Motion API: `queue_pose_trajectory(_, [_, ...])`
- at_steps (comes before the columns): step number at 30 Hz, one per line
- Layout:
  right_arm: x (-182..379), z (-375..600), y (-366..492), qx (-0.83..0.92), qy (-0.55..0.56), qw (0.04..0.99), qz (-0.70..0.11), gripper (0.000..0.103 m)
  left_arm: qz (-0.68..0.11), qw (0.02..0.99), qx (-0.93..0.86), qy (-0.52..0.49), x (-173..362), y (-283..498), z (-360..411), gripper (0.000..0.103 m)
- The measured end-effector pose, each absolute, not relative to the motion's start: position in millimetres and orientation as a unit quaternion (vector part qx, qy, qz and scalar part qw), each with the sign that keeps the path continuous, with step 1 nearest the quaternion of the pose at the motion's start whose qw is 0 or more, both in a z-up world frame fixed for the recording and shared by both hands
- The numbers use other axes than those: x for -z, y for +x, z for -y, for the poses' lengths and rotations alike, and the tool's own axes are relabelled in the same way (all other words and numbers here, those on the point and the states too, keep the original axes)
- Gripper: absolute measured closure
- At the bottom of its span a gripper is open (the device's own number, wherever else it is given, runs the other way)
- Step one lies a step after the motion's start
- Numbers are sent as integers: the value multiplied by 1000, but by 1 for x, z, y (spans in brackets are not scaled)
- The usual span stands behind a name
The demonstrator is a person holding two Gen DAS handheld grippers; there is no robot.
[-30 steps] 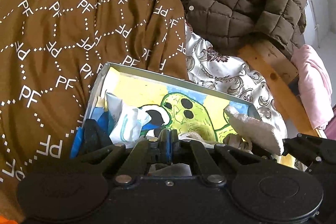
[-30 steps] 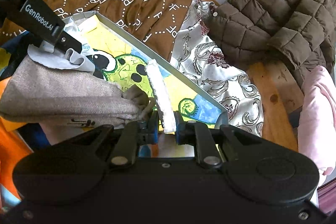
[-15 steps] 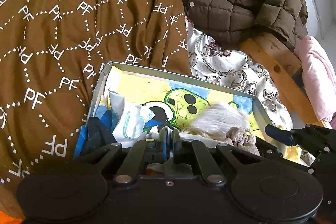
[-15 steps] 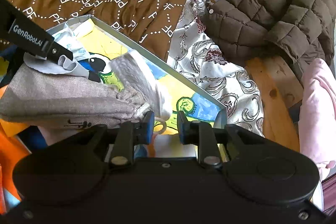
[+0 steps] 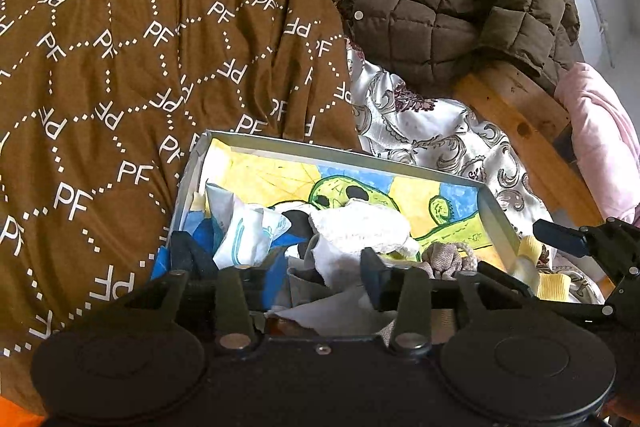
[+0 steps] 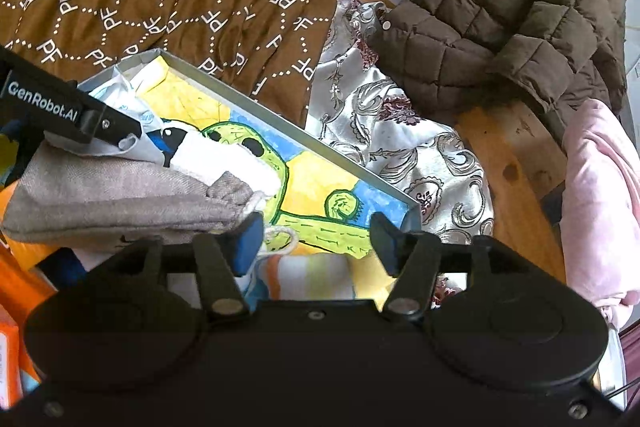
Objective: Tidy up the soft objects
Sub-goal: 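Carry the white cloth and packet over the cartoon tray and open both grippers, then lift both tools away from the tray and back off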
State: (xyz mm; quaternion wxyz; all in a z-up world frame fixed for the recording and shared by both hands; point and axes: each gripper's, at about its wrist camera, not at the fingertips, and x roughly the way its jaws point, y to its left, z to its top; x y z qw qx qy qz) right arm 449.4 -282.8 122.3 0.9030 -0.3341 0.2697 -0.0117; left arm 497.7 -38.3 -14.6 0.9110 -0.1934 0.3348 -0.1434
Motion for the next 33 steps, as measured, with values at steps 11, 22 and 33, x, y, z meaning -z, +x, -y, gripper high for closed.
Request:
queue_pose_trajectory(11, [-138,284,437,19,-319,912,-256,18,-318,918,135,-192,5,486,36,20])
queue_pose_trajectory(22, [-162,280,414,33,-307,924,-226,1,-298,927,123,-192,-14,468,26,3])
queue_pose_trajectory(33, [-190,298,379,54,-271,940,-199,1,-283,939,111,-159,-29,434,17,2])
